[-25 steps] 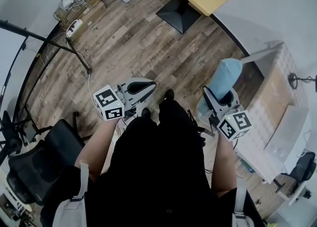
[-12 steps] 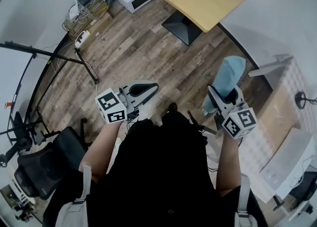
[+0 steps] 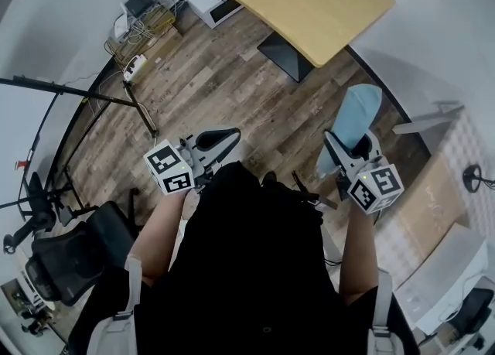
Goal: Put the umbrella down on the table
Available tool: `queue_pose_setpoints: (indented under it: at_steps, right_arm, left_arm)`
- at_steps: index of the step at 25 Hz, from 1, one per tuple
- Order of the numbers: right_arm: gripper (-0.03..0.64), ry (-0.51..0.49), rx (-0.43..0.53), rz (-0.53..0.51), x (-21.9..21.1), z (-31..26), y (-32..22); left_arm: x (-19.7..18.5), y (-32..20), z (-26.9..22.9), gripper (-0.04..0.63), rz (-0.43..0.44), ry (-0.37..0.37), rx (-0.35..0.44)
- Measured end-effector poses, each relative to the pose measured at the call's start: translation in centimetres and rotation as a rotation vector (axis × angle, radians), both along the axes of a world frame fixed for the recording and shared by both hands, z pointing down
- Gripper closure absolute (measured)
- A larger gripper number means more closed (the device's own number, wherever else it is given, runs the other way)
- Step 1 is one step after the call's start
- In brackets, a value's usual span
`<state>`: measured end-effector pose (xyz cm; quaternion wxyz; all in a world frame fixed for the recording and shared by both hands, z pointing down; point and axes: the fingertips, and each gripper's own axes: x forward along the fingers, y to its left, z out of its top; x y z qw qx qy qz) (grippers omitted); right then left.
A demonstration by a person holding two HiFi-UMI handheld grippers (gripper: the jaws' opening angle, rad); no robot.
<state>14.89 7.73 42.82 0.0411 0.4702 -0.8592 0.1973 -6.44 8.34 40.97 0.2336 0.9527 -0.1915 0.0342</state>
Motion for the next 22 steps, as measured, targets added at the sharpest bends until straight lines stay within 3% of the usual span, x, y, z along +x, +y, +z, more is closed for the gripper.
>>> queue_pose_setpoints:
  at_steps: [6,14,22]
  right_arm:
    - [0.330,0.001,-0.003,-0.004,-0.3,-0.5,-2.0]
    - [0.330,0.037,-0.023,0.030,-0.3,-1.8,-4.6]
    - [0.330,0.085,0.004,0.067,-0.9,-4.0,-11.4]
  left_arm:
    - [-0.8,-2.9,-0.5,0.583,-0.014,0.002,-0.002]
    - [-0.5,-7.2,-1.9,0.583,0.016,0.060,0.020]
    - [-1.4,-13.5,-2.9,0.583,0.045,0.119,0.047]
